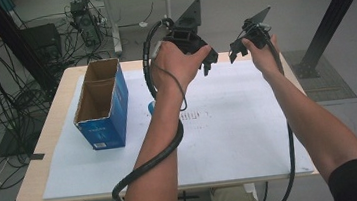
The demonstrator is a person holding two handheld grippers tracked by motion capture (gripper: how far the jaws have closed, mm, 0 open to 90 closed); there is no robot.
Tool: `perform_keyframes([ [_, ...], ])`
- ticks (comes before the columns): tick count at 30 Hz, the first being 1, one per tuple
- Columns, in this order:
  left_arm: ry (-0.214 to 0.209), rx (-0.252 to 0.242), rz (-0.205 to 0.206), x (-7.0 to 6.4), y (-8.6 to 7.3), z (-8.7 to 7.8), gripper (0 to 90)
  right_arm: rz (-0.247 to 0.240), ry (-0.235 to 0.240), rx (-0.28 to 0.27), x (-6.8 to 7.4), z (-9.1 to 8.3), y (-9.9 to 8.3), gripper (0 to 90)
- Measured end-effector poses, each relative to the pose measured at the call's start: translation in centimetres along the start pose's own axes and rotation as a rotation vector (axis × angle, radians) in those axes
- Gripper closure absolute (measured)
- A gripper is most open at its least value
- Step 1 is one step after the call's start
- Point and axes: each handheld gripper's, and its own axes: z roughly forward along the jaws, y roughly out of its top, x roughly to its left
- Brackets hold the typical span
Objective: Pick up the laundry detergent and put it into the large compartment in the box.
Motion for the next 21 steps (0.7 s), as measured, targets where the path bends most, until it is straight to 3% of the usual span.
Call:
perform_keyframes([
  [21, 0.012, 0.027, -0.006, -0.39, 0.59, 0.96, 6.7, 0.000, -0.009, 0.011, -0.05, 0.04, 0.11, 5.5],
])
